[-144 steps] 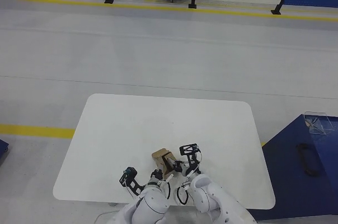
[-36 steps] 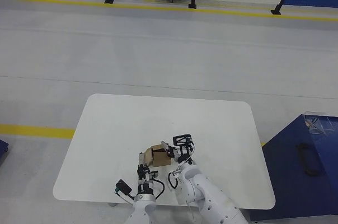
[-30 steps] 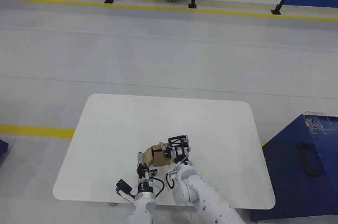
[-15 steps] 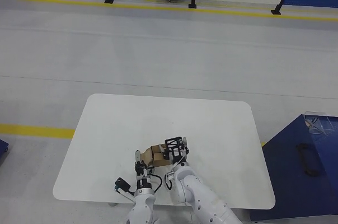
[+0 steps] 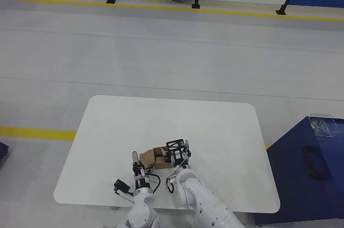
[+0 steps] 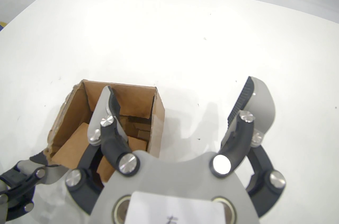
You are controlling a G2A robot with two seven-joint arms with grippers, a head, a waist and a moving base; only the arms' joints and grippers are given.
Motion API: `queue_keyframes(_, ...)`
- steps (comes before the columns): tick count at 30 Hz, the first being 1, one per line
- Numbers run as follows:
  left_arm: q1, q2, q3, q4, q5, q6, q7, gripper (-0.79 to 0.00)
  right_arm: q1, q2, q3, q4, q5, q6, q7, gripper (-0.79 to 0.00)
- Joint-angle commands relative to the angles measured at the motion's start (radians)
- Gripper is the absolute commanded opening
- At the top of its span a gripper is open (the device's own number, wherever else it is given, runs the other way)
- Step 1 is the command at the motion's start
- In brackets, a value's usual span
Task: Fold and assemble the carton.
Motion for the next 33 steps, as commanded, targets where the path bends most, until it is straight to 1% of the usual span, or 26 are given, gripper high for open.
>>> queue_keyframes(1,0.001,-0.003,-0.007,0.002,0.026,-0.022,0.017,0.0,-0.002,-0.002,0.003,-0.002,-0.005,-0.001,0.003,0.0)
queue_keyframes(6,0.017,-0.008,-0.019,-0.026,0.111,-0.112,0.043,0.0,-0.007,-0.006,0.014,-0.006,-0.017,-0.004,0.005,0.0)
queue_keyframes(8,0.023,-0.01,-0.023,-0.041,0.15,-0.131,0.059,0.0,-0.01,-0.007,0.018,-0.009,-0.021,-0.006,0.006,0.0)
queue_keyframes(11,0.026,-0.015,-0.025,-0.062,0.191,-0.138,0.07,0.0,-0.014,-0.008,0.028,-0.015,-0.027,-0.01,0.009,0.0)
queue_keyframes(14,0.025,-0.018,-0.026,-0.075,0.222,-0.135,0.049,0.0,-0.018,-0.009,0.037,-0.019,-0.036,-0.013,0.013,0.0)
queue_keyframes(18,0.013,-0.021,-0.026,-0.082,0.179,-0.058,-0.034,0.0,-0.021,-0.01,0.049,-0.021,-0.052,-0.01,0.022,0.0)
queue_keyframes(22,-0.006,-0.022,-0.032,-0.074,0.192,0.012,-0.095,0.0,-0.029,-0.009,0.08,-0.031,-0.042,-0.01,0.012,0.0)
queue_keyframes(25,-0.02,-0.023,-0.035,-0.069,0.216,0.065,-0.128,0.0,-0.034,-0.002,0.13,-0.034,-0.031,0.014,-0.002,0.0)
queue_keyframes(28,-0.029,-0.026,-0.041,-0.077,0.195,0.103,-0.151,0.0,-0.035,0.009,0.203,-0.037,-0.003,0.023,0.022,0.0)
queue_keyframes(33,-0.038,-0.03,-0.054,-0.091,0.152,0.194,-0.194,0.0,-0.053,0.027,0.282,-0.056,0.018,-0.034,0.083,0.0)
